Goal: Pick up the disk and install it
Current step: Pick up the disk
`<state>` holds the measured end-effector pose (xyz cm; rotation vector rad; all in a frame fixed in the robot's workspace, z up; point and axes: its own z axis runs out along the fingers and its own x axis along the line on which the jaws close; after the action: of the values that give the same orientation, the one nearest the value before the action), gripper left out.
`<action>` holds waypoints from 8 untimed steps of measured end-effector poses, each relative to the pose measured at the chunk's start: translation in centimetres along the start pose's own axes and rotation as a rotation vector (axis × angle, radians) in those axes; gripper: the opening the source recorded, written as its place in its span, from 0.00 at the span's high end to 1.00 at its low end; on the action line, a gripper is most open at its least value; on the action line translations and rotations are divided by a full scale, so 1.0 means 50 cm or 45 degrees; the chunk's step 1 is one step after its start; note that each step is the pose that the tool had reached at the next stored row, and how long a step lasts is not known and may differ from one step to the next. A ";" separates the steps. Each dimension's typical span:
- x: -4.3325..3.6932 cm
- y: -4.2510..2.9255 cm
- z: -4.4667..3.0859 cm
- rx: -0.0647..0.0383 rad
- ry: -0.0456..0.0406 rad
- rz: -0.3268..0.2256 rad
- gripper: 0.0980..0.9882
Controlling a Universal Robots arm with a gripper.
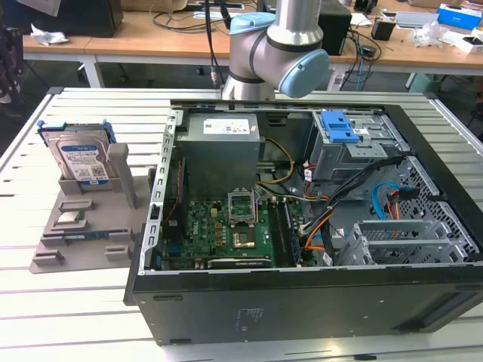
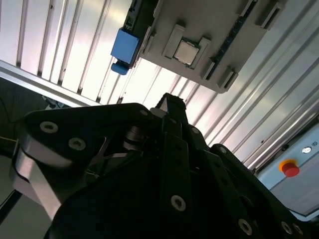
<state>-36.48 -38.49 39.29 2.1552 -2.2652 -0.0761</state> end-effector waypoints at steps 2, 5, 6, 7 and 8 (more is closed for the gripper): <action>0.000 0.000 0.000 0.000 0.001 -0.012 0.99; 0.000 0.000 0.000 -0.001 0.001 -0.030 0.99; 0.000 0.000 0.000 -0.001 0.002 -0.037 0.99; 0.000 0.000 0.000 -0.001 0.002 -0.043 0.99; 0.000 0.000 0.000 -0.001 0.002 -0.050 0.99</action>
<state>-36.48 -38.49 39.30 2.1990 -2.2213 -0.0756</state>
